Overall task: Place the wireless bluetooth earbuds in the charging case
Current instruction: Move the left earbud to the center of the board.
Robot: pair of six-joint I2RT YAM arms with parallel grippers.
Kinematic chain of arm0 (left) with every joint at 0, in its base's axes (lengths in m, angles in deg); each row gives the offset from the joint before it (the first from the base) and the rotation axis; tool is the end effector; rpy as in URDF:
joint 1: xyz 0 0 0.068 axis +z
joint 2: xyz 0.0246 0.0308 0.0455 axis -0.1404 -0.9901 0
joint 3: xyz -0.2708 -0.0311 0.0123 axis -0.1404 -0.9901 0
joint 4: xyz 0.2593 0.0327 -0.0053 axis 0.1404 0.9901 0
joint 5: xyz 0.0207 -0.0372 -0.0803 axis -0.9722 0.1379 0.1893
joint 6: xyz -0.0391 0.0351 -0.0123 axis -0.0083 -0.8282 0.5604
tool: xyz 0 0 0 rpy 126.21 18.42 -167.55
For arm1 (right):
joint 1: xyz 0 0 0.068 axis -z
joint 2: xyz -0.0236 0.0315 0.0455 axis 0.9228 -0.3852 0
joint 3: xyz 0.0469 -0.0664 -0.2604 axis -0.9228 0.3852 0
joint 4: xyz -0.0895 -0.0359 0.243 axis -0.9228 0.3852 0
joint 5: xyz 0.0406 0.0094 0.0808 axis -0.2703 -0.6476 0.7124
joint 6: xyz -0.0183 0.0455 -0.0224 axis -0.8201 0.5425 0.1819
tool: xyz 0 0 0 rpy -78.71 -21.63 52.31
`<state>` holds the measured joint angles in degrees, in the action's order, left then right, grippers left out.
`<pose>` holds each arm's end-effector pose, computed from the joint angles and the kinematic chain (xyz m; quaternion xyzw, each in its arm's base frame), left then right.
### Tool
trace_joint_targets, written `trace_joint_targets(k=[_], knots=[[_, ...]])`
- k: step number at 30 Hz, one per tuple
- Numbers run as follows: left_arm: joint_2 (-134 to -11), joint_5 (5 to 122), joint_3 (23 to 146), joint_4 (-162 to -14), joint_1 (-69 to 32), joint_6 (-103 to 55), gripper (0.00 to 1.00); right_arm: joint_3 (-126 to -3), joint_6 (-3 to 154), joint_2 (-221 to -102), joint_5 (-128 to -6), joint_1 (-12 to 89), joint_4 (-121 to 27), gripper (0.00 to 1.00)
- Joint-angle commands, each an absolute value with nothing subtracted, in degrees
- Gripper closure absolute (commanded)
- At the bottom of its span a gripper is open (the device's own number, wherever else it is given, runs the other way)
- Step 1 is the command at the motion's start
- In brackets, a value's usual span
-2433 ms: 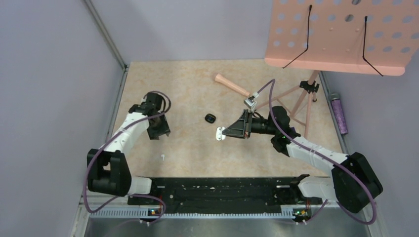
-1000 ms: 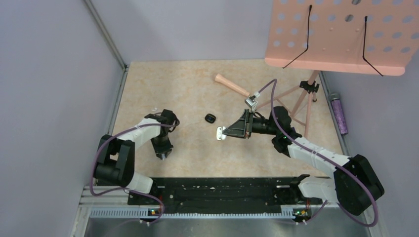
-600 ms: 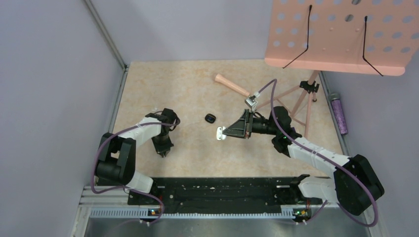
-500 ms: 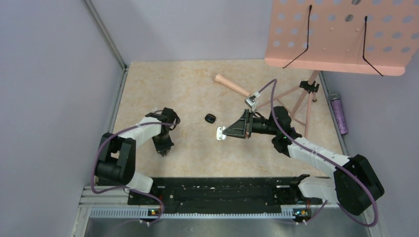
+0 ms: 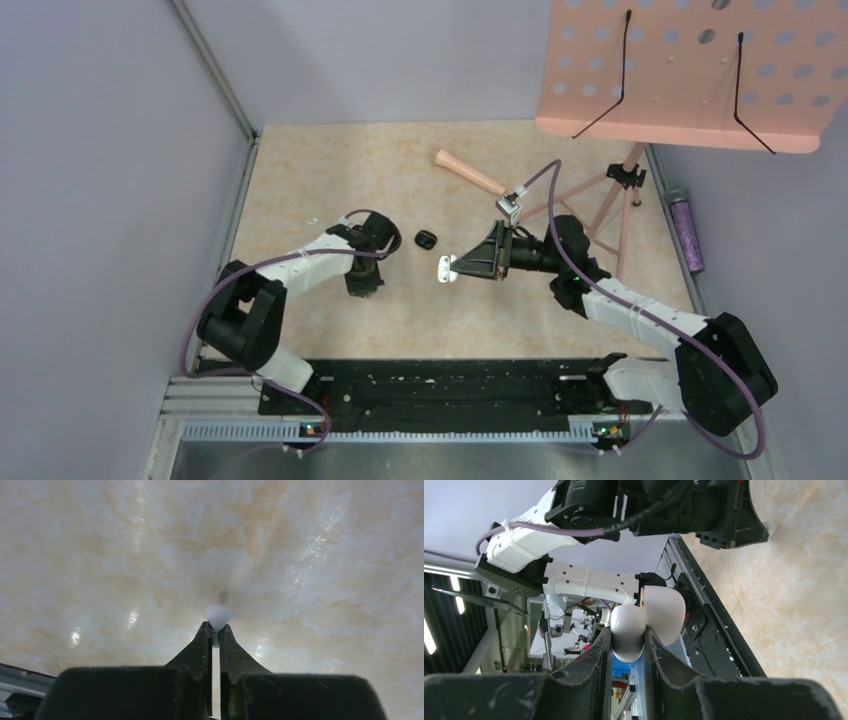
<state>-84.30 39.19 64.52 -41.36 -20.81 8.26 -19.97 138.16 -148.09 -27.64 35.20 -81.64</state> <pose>0.2337 -0.1177 0.1805 -0.1417 0.9758 0.0570 0.1564 0.1977 0.1552 0.2573 -0.0522 0.7132 0.6762 0.1773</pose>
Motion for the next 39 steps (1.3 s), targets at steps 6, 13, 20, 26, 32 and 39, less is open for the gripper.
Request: trace_joint_targets(k=[6,13,20,26,32,39], knots=[[-91.59,38.43,70.02,-43.16,-25.69,14.39,0.74,-21.40,138.36,-146.95,-28.47,34.91,-84.94,1.00],[-90.19,40.36,70.06,-42.04,-25.68,12.00,0.48,-20.98,138.48,-146.91,-28.14,34.87,-85.44,1.00],[-91.97,38.08,72.51,-39.15,-25.59,15.03,0.50,-20.87,138.63,-146.40,-27.83,34.91,-85.69,1.00],[-93.96,38.35,74.13,-37.75,-25.61,22.41,0.23,-20.88,138.52,-145.90,-27.81,34.86,-85.21,1.00],[-91.85,38.75,72.39,-38.31,-25.65,30.77,0.33,-20.79,138.40,-145.65,-27.78,34.91,-84.76,1.00],[-93.80,36.38,74.42,-34.67,-25.63,36.25,0.46,-20.96,138.40,-145.71,-27.60,34.90,-84.85,1.00]])
